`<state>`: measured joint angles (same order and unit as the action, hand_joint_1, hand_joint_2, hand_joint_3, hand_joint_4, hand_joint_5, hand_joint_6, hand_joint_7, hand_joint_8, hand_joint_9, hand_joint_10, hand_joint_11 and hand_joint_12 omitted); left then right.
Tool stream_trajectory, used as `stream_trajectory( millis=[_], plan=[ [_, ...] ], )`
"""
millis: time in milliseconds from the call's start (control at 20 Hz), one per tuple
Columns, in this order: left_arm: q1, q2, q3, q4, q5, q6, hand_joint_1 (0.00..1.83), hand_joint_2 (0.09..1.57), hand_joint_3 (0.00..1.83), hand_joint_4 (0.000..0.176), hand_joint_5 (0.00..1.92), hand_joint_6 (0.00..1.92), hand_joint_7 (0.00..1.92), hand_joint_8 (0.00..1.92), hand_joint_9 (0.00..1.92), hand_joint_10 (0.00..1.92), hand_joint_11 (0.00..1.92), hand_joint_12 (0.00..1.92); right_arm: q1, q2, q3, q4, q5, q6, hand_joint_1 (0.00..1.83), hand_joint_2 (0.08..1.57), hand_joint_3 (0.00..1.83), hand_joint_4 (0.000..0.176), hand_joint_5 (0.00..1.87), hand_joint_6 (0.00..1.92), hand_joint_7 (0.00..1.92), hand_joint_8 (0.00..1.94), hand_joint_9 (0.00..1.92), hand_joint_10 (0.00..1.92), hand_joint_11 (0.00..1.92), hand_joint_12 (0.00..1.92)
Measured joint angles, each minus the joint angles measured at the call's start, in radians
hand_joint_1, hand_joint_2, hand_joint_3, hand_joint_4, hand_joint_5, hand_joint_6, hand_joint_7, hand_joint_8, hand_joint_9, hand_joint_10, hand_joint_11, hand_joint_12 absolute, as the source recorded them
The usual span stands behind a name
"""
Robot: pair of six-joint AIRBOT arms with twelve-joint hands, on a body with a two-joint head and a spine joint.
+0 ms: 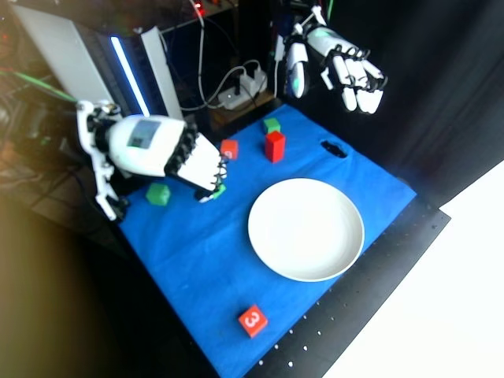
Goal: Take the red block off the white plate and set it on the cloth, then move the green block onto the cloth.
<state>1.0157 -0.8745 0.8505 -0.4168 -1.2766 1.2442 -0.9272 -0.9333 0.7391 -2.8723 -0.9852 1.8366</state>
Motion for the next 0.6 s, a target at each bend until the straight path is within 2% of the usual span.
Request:
stream_trajectory(
  millis=[50,100,150,200,300,350,400,450,500,550,600],
  plan=[
    [0.0,0.0,0.0,0.001,0.0,0.0,0.2,1.31,0.0,0.04,0.34,0.0,0.32,0.0,0.36,0.01,0.0,1.13,0.0,-0.002,0.0,0.0,0.007,0.0,1.19,0.96,0.0,0.0,0.91,0.72,0.75,0.99,0.69,1.18,0.51,1.62],
    [0.0,0.0,0.0,0.001,0.0,0.0,0.2,1.3,0.0,0.033,0.35,0.01,0.33,0.0,0.35,0.0,0.0,1.13,-0.002,-0.004,0.0,0.003,0.014,0.0,1.15,0.9,0.0,0.0,0.71,0.79,0.68,0.86,0.64,1.11,0.43,1.55],
    [0.0,0.0,-0.001,0.001,-0.001,0.0,0.2,1.31,0.0,0.03,0.36,0.01,0.34,0.0,0.36,0.01,0.0,1.14,-0.006,-0.004,-0.001,0.003,0.013,0.0,1.13,0.87,0.0,0.0,0.66,0.81,0.65,1.03,0.63,1.25,0.45,1.57],
    [0.0,0.0,-0.001,0.001,-0.001,0.0,0.2,1.31,0.0,0.03,0.36,0.01,0.34,0.0,0.36,0.01,0.0,1.14,-0.007,-0.004,-0.001,0.008,0.015,0.0,1.13,0.87,0.0,0.0,0.66,0.81,0.65,1.03,0.63,1.25,0.45,1.57],
    [0.0,0.0,-0.001,0.0,-0.002,0.0,0.2,1.32,0.0,0.026,0.37,0.01,0.35,0.01,0.38,0.01,0.0,1.14,-0.007,-0.004,-0.001,0.011,0.014,0.0,1.12,0.86,0.0,0.0,0.58,0.84,0.58,1.16,0.58,1.35,0.42,1.6],
    [0.0,0.0,-0.002,0.0,-0.005,0.0,0.17,1.31,0.0,0.049,0.36,0.0,0.34,0.0,0.36,0.0,0.0,1.13,-0.007,-0.004,-0.001,0.012,0.014,0.0,1.11,0.83,0.0,0.0,0.53,0.84,0.57,1.16,0.57,1.35,0.43,1.59],
    [0.0,0.0,-0.002,0.001,-0.006,0.0,0.16,1.31,0.0,0.064,0.36,0.0,0.34,0.0,0.35,0.0,0.0,1.11,-0.007,-0.004,-0.001,0.016,0.014,0.0,1.1,0.82,0.0,0.0,0.52,0.83,0.57,1.13,0.57,1.32,0.42,1.58],
    [0.0,0.0,-0.002,0.001,-0.007,0.0,0.16,1.31,0.0,0.064,0.36,0.0,0.34,0.0,0.35,0.0,0.0,1.11,-0.007,-0.004,-0.001,0.02,0.014,0.0,1.1,0.82,0.0,0.0,0.52,0.83,0.57,1.13,0.57,1.32,0.42,1.58],
    [0.0,0.0,-0.002,-0.001,-0.007,0.0,0.15,1.31,0.0,0.062,0.36,0.0,0.34,0.0,0.34,0.0,0.0,1.11,-0.007,-0.004,-0.001,0.024,0.014,0.0,1.08,0.82,0.0,0.0,0.54,0.75,0.6,1.0,0.58,1.23,0.43,1.56],
    [0.0,0.0,-0.002,-0.002,-0.008,0.0,0.16,1.31,0.0,0.053,0.36,0.0,0.34,0.0,0.35,0.0,0.0,1.11,-0.007,-0.004,-0.001,0.023,0.014,0.0,1.07,0.82,0.0,0.0,0.54,0.75,0.59,1.03,0.55,1.28,0.41,1.59],
    [0.005,0.0,-0.004,-0.002,-0.015,0.0,0.16,1.32,0.01,0.052,0.36,0.0,0.34,0.0,0.35,0.01,0.0,1.11,-0.007,-0.003,-0.002,0.023,0.012,0.0,1.08,0.82,0.0,0.0,0.49,0.9,0.54,1.15,0.5,1.36,0.38,1.63]
  ],
)
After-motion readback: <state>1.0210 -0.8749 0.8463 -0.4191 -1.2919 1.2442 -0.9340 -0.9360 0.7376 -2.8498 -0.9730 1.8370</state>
